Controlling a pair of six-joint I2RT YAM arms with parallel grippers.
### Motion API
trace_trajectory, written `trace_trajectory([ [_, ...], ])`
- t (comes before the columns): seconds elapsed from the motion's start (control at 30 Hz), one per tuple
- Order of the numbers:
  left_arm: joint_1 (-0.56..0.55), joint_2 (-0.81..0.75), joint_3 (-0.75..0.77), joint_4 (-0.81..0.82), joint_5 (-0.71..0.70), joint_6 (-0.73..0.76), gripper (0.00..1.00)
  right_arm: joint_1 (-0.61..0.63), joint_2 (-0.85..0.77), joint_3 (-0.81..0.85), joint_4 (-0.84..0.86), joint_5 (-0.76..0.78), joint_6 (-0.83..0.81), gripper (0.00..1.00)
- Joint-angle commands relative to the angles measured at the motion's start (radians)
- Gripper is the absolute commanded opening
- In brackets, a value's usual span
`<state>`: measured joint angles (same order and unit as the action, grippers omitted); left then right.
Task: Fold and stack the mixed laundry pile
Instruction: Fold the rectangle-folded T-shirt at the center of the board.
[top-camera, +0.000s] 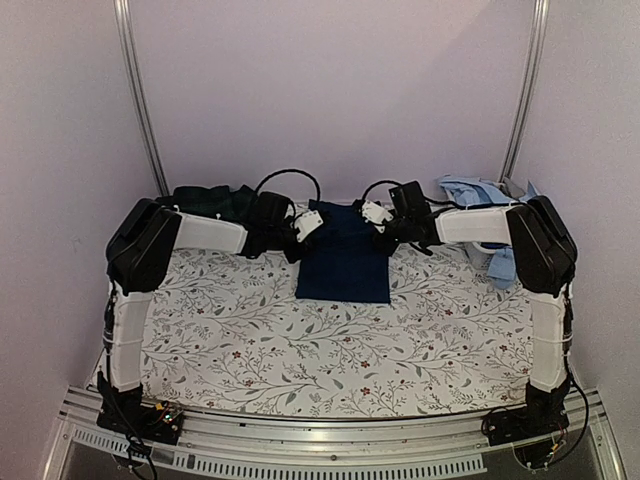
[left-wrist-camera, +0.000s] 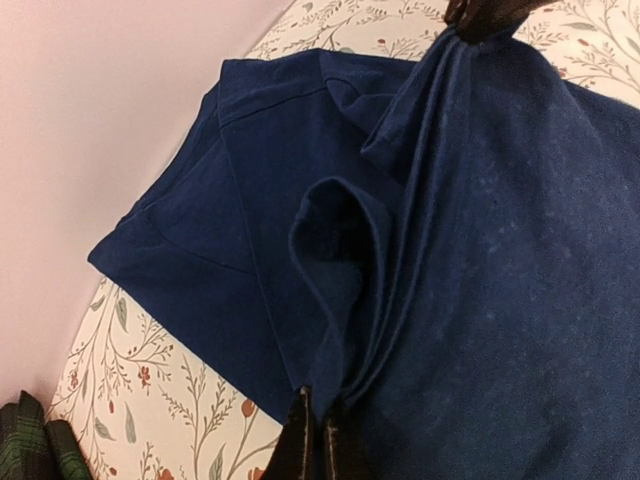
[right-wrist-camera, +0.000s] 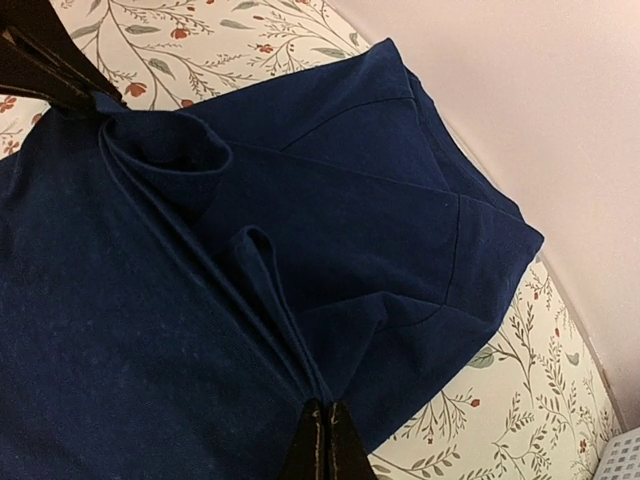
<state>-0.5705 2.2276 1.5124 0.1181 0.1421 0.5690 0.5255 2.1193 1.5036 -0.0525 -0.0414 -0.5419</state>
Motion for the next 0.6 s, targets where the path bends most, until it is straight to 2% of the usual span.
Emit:
trace_trajectory([
  [0.0, 0.023, 0.029, 0.039, 0.031, 0.032, -0.020, 0.00, -0.014, 0.032, 0.020, -0.010, -0.014, 0.023, 0.00],
  [0.27, 0.030, 0.072, 0.075, 0.049, 0.071, -0.039, 0.06, -0.027, 0.029, -0.006, 0.006, -0.017, 0.025, 0.00],
  [0.3, 0.032, 0.073, 0.071, 0.054, 0.065, -0.046, 0.08, -0.029, 0.032, 0.004, 0.004, -0.021, 0.028, 0.02],
  [0.47, 0.057, 0.040, 0.059, 0.077, 0.014, -0.085, 0.32, -0.046, 0.038, 0.071, -0.010, -0.011, 0.053, 0.35],
  [0.57, 0.066, -0.008, 0.073, 0.076, -0.042, -0.111, 0.46, -0.052, -0.001, 0.078, -0.020, -0.003, 0.056, 0.51],
])
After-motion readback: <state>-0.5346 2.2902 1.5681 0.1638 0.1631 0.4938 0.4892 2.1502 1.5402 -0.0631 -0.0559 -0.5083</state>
